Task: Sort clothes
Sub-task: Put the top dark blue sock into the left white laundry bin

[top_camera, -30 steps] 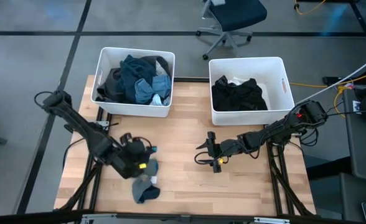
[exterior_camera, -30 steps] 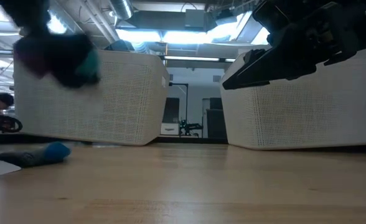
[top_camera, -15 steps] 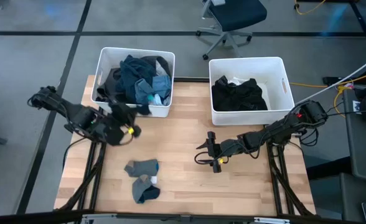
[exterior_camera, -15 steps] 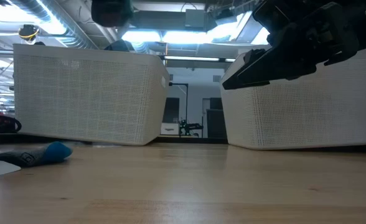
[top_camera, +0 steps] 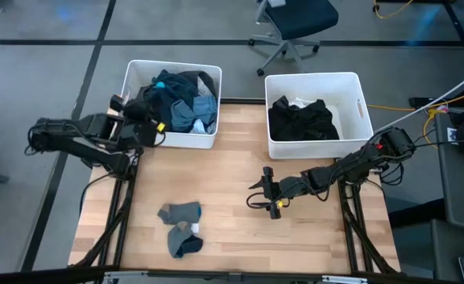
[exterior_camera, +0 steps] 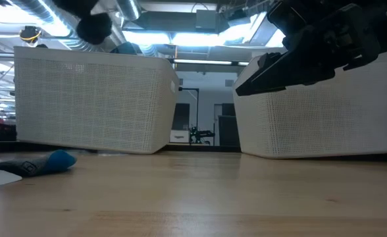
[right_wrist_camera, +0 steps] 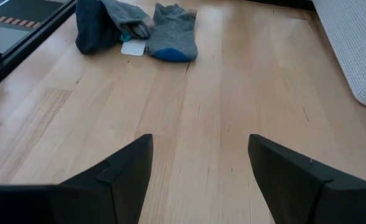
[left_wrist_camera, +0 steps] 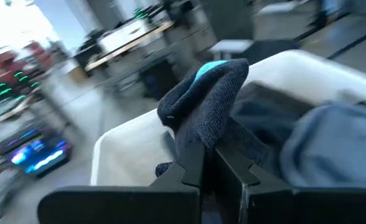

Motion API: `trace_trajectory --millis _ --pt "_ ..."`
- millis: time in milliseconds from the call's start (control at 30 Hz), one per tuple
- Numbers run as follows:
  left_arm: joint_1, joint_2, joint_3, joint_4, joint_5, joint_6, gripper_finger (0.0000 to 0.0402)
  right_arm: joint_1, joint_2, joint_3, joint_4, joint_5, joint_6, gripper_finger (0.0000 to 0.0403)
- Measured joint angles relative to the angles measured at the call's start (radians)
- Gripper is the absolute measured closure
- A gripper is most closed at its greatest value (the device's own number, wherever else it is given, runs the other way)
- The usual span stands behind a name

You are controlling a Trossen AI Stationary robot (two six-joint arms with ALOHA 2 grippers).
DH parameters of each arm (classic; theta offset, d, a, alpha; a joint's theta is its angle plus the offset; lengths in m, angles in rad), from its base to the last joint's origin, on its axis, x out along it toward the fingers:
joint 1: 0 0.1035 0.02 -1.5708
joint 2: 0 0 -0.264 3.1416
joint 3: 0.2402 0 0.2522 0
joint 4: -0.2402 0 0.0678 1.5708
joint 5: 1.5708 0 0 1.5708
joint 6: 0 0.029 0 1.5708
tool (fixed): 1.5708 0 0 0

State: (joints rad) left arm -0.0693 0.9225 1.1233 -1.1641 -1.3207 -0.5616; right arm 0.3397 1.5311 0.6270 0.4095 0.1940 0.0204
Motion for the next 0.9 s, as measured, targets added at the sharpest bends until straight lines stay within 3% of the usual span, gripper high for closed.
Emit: trace_trajectory --millis 267,567,900 --pt "0.173 0.002 -0.061 -0.086 0.046 -0.037 0.0389 0.000 0.000 0.000 -0.001 0.000 0.000 0.0139" --pt "0.252 0.002 -0.102 -0.081 0.152 0.001 0.0384 0.000 0.000 0.000 -0.001 0.000 0.000 0.0139" --pt "0.296 0.001 -0.102 -0.082 0.261 0.009 0.0299 0.000 0.000 0.000 -0.001 0.000 0.000 0.0139"
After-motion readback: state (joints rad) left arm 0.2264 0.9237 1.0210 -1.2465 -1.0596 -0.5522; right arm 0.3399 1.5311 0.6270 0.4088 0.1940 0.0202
